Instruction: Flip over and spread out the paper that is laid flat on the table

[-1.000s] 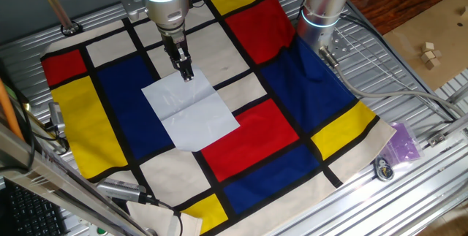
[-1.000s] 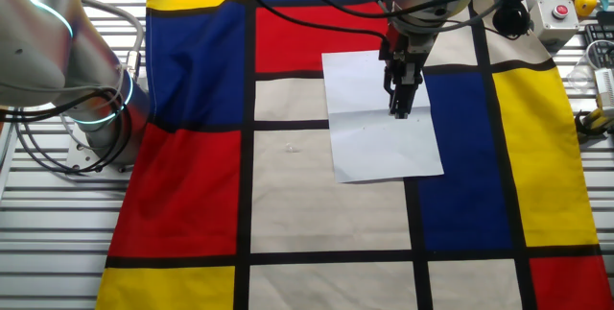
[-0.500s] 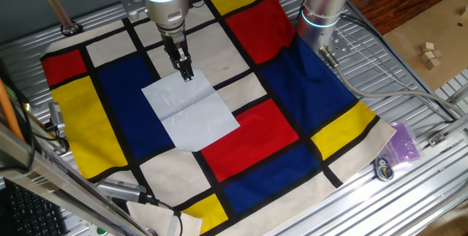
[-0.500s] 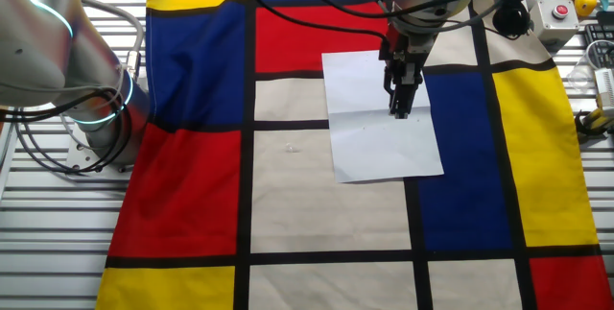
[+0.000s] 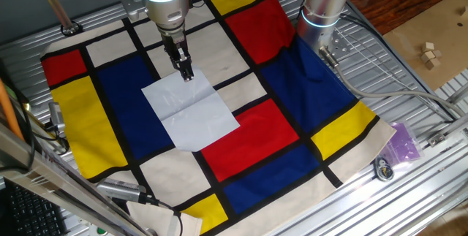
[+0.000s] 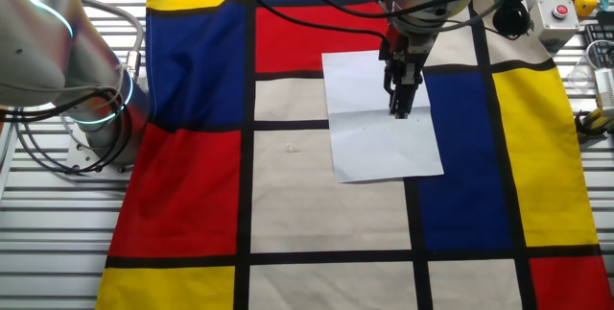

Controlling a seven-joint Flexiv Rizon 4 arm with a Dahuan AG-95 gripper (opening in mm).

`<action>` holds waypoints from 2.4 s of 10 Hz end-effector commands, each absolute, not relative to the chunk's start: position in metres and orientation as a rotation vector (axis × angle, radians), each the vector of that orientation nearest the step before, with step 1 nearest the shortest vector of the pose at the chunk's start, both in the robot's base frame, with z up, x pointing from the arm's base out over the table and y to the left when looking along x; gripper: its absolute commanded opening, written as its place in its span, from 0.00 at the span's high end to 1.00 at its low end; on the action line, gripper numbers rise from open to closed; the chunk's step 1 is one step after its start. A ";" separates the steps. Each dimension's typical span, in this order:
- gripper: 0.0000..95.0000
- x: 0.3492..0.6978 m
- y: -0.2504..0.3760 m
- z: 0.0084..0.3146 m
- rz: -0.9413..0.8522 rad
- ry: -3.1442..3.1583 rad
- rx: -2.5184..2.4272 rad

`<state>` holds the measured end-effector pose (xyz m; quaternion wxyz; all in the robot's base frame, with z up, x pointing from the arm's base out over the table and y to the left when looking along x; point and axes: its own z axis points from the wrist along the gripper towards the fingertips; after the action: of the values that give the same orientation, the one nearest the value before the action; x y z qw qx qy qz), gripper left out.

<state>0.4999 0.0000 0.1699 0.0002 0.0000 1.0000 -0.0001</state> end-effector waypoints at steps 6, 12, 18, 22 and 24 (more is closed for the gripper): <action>1.00 0.500 0.000 0.170 0.106 3.133 -0.311; 1.00 0.500 0.000 0.170 0.096 3.140 -0.299; 1.00 0.500 0.001 0.170 0.097 3.145 -0.269; 1.00 0.500 0.001 0.170 0.097 3.145 -0.269; 1.00 0.500 0.001 0.170 0.097 3.145 -0.269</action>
<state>0.5004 0.0007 0.1696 -0.0080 -0.0852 0.9959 0.0307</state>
